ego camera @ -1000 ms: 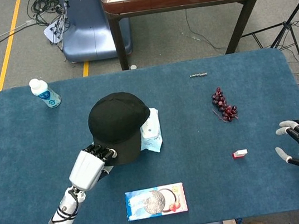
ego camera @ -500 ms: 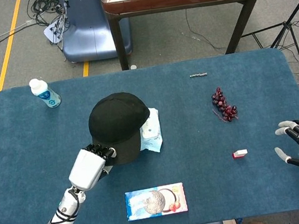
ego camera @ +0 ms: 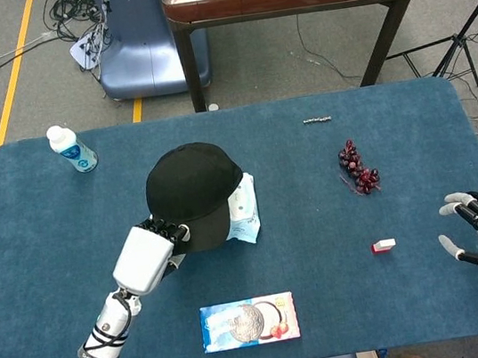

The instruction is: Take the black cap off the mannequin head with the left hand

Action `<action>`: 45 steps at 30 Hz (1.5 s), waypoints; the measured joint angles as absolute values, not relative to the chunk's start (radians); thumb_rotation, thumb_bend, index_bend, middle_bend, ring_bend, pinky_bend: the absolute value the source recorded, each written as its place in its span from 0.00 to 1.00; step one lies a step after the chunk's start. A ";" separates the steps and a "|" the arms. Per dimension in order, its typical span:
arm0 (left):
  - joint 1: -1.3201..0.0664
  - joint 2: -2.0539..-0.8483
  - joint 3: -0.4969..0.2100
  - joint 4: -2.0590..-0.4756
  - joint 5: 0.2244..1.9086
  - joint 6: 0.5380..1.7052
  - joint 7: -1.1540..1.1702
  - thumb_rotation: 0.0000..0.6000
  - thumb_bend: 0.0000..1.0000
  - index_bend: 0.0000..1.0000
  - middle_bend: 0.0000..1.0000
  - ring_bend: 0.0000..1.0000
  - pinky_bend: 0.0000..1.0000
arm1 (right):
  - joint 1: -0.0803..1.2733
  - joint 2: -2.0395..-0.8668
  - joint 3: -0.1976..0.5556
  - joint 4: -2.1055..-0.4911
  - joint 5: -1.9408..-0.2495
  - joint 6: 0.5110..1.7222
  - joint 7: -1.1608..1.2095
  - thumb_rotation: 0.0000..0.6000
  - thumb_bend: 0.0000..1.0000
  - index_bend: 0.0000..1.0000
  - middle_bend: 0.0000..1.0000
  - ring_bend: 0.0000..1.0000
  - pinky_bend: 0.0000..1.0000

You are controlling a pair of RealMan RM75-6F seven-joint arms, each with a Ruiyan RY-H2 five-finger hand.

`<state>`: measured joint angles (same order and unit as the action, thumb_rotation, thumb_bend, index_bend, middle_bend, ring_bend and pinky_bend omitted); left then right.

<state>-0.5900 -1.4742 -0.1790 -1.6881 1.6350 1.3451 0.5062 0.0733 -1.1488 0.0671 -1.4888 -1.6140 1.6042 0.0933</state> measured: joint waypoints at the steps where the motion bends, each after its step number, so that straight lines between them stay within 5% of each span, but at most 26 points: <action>1: -0.592 -1.473 -0.181 -1.691 1.633 1.343 0.508 1.00 0.70 0.66 0.70 0.61 0.69 | 0.073 -1.149 0.067 -1.489 -1.614 1.604 0.093 1.00 0.27 0.42 0.33 0.28 0.41; 26: -0.625 -1.454 -0.229 -1.788 1.625 1.331 0.605 1.00 0.70 0.66 0.70 0.61 0.69 | 0.079 -1.151 0.068 -1.488 -1.604 1.588 0.089 1.00 0.27 0.42 0.33 0.28 0.41; 45: -0.665 -1.425 -0.299 -1.922 1.369 1.249 0.752 1.00 0.70 0.66 0.70 0.61 0.69 | 0.083 -1.152 0.068 -1.484 -1.599 1.580 0.091 1.00 0.27 0.42 0.33 0.28 0.41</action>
<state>-0.6646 -1.4250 -0.2987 -1.9218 1.3686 1.2489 0.7518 0.0827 -1.1524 0.0679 -1.4844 -1.5994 1.5800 0.0912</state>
